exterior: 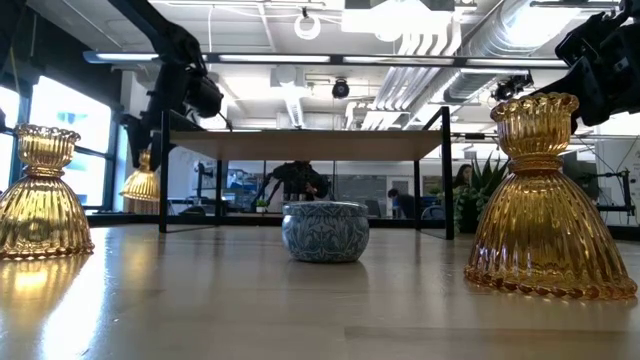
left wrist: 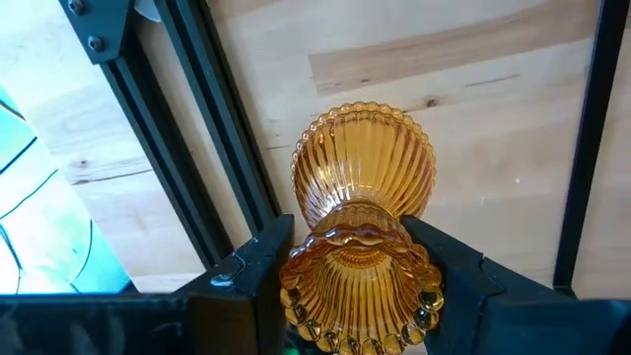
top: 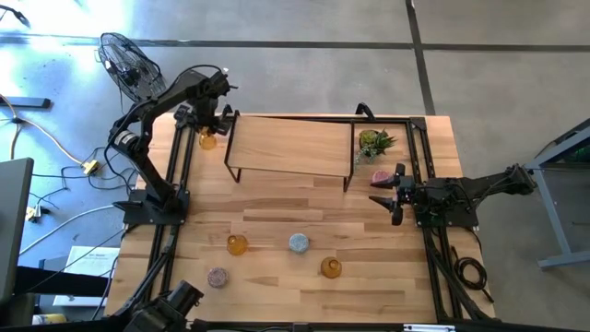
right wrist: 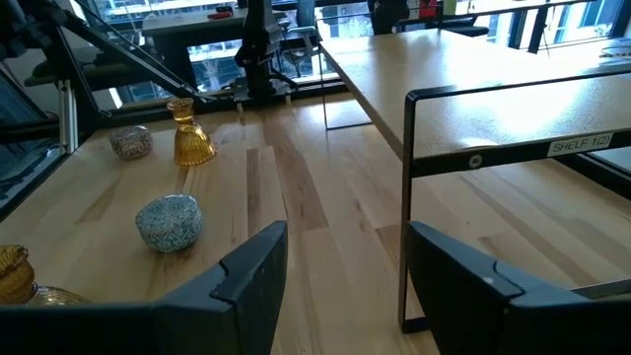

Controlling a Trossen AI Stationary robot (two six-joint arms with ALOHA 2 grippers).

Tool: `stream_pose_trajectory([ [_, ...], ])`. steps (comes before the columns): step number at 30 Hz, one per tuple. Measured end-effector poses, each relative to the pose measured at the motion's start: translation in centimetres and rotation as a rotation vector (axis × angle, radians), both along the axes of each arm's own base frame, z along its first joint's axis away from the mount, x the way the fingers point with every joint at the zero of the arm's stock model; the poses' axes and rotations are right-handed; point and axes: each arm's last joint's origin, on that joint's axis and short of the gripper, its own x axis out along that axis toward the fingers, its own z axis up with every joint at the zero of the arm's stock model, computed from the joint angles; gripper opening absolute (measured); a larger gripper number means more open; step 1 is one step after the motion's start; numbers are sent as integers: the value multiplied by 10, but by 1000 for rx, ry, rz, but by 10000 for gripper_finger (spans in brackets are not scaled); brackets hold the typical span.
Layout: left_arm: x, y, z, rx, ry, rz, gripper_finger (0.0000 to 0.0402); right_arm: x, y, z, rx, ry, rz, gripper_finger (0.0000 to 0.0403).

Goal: Pick & Place candle stick holders
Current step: Put the top yellow candle holder on the shelf

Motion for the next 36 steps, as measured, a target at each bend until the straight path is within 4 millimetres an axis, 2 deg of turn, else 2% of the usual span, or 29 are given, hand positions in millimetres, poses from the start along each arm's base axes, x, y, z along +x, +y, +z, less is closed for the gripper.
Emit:
stream_pose_trajectory([
  [9, 0, 0, 9, -8, -1, 5, 157, 0, 0, 0, 2, 0, 10, 200],
  [16, 0, 0, 32, 8, -1, 17, 157, 0, 0, 0, 2, 1, 10, 200],
  [20, -1, -1, 56, 26, 13, 22, 157, 0, 0, 0, 1, 1, 10, 200],
  [24, -2, -1, 87, 148, -37, 30, 157, 0, 0, 0, 2, 0, 10, 200],
  [32, -9, -26, 156, 286, -332, -23, 157, 0, 0, 0, -11, 1, -1, 200],
  [36, 1, -47, 179, 318, -442, -133, 157, 0, 0, 0, -34, 5, 0, 200],
])
